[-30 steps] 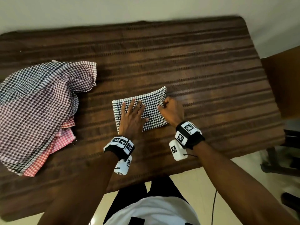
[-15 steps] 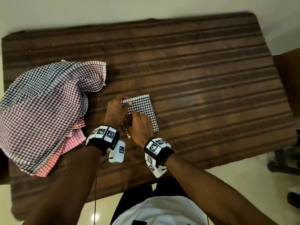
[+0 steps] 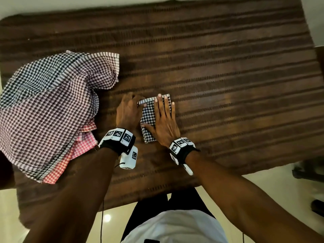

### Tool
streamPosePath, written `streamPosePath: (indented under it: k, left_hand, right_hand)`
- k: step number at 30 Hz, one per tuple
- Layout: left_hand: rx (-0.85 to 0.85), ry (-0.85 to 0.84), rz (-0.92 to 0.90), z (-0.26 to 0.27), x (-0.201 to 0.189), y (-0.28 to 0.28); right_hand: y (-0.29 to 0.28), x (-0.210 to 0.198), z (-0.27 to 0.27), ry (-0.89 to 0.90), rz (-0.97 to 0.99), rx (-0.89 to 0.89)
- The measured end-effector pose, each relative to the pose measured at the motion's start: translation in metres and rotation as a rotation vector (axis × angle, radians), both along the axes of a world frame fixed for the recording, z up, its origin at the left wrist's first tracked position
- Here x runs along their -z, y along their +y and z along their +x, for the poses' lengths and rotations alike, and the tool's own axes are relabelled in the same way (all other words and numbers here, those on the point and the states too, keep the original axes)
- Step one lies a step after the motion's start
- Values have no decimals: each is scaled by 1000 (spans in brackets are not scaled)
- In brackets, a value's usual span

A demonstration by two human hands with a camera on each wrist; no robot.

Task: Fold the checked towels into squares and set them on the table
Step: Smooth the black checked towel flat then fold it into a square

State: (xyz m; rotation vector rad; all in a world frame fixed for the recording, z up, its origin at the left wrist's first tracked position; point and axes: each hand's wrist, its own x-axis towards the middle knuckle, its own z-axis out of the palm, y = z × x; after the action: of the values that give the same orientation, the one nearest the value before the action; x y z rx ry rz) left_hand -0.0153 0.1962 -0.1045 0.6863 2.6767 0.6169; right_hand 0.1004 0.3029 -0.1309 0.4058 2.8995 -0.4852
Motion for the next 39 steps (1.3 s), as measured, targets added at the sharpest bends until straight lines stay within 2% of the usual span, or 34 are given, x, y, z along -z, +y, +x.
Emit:
streamPosePath:
  k: [10, 13, 16, 18, 20, 23, 25, 27, 28, 30, 32, 34, 36, 39]
  left_hand:
    - [62, 41, -117, 3, -7, 3]
    - [137, 32, -190, 2, -12, 5]
    - [148, -50, -198, -2, -15, 8]
    - [160, -104, -210, -5, -18, 11]
    - [209, -138, -195, -5, -18, 12]
    - [224, -195, -13, -1, -20, 9]
    - [126, -248, 122, 2, -25, 8]
    - [13, -345, 190, 6, -35, 6]
    - [-18, -454, 218, 7, -37, 6]
    - [-8, -661, 255, 9, -43, 8]
    - [-5, -744, 224, 12, -49, 18]
    - [-63, -904, 228, 14, -50, 37]
    - [-90, -1090, 328, 18, -48, 67]
    - [-103, -1154, 400, 21, -50, 134]
  right_hand:
    - [-2, -2, 89, -76, -22, -81]
    - [10, -13, 70, -23, -36, 9]
    - [27, -27, 31, 21, -43, 80]
    - [38, -36, 4, 1, -34, 12]
    - [46, -45, -19, -68, -31, -134]
    - [55, -57, -37, -126, 39, -295]
    - [65, -64, -38, -74, 27, -299]
    - [77, -72, -32, -11, -145, -233]
    - [85, -78, -28, 21, -254, -190]
    - [104, -89, -19, 67, -465, -50]
    - [129, -99, -7, 83, -626, 110]
    - [156, -103, 3, 130, -766, 259]
    - [184, -103, 11, 185, -890, 424]
    - [232, -103, 20, 231, -925, 566]
